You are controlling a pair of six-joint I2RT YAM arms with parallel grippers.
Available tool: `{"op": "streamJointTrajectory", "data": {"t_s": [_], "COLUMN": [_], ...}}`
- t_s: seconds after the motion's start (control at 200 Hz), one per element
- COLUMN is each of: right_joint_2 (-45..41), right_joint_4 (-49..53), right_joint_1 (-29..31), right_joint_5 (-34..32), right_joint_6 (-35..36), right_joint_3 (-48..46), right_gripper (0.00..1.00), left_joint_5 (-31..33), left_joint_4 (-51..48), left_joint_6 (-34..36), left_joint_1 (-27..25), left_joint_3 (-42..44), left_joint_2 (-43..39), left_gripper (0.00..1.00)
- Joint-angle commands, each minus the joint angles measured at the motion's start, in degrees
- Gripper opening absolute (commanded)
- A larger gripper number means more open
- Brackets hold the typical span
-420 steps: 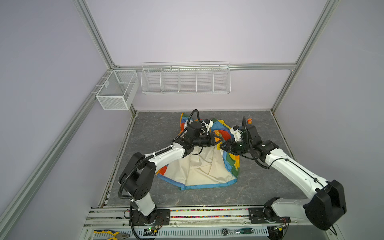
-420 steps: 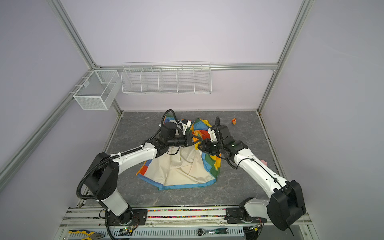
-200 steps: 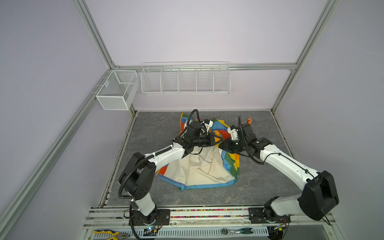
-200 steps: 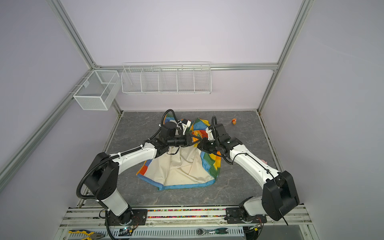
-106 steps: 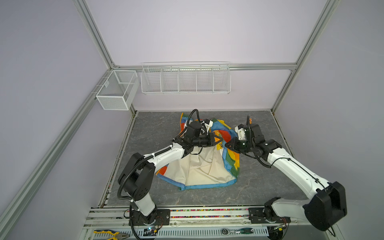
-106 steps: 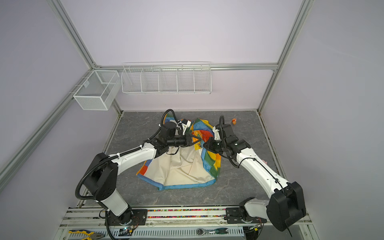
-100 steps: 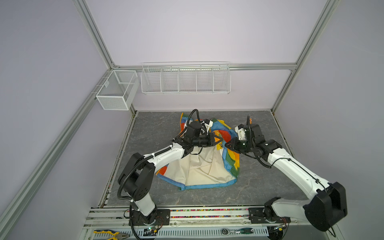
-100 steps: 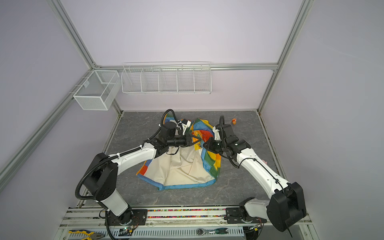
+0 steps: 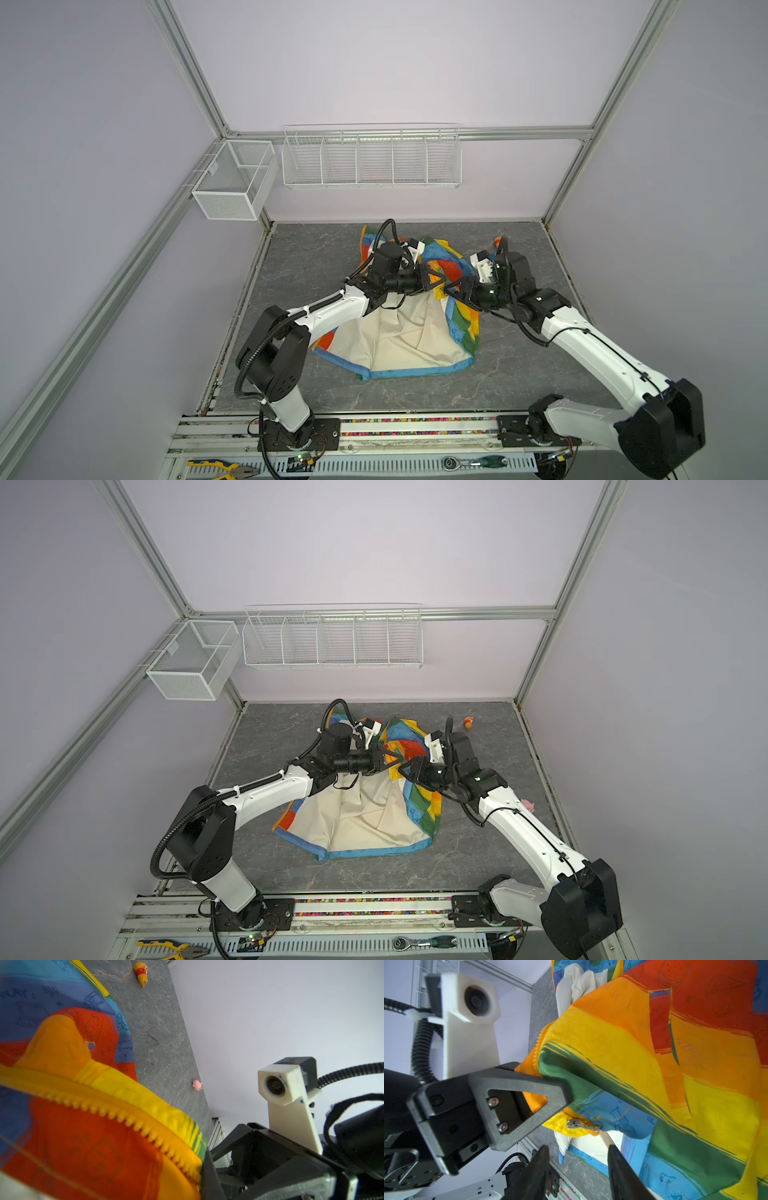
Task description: Zip up the jacket
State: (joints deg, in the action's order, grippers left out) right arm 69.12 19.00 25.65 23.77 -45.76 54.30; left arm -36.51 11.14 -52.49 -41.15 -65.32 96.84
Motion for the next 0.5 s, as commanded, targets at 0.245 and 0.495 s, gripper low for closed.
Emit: {"op": "streamJointTrajectory", "data": {"t_s": [0.245,0.495], "right_joint_2": [-1.22,-1.02], "right_joint_4": [-3.21,-5.43], "right_joint_1": [0.19,-0.02], "right_joint_5": [1.42,2.48], "right_joint_6": [-2.50,-3.23], "right_joint_3": [-0.91,-0.73], "right_gripper": [0.49,0.49], "left_joint_5": [-6.21,-6.64], "left_joint_4": [21.22,18.17], "left_joint_6": [-20.72,-19.58], "left_joint_1": [2.12,2.12], "left_joint_3": [4.03,3.80], "left_joint_2": [1.81,0.63], "left_gripper": [0.00,0.00]}}
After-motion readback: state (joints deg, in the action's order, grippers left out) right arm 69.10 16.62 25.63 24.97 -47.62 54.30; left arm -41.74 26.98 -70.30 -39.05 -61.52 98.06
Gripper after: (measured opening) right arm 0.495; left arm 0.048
